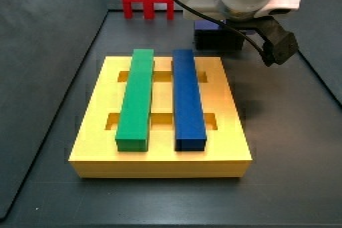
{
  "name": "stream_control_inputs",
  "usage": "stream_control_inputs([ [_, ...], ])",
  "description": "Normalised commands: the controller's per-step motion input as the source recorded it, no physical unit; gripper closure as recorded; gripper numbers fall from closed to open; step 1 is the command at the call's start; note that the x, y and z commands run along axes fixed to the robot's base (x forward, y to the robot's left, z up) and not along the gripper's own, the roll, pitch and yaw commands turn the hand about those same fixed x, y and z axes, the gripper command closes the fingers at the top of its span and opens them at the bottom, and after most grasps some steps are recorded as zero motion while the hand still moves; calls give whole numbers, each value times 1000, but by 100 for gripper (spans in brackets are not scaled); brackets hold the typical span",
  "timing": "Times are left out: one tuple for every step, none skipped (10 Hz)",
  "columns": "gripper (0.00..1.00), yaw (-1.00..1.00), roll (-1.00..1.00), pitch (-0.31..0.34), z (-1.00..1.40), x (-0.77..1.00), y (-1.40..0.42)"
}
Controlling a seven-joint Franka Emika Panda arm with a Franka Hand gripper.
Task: Pick up the purple object. Move up. Place the purple object on the fixture. Regrasp the purple object. Move to above the board. Insert the purple object.
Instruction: Regrasp the purple object.
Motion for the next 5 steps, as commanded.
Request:
stream_control_inputs([
  [100, 0, 0, 0, 0, 0, 0],
  [100, 0, 0, 0, 0, 0, 0],
  [100, 0, 0, 0, 0, 0, 0],
  [100, 0, 0, 0, 0, 0, 0],
  [100, 0, 0, 0, 0, 0, 0],
])
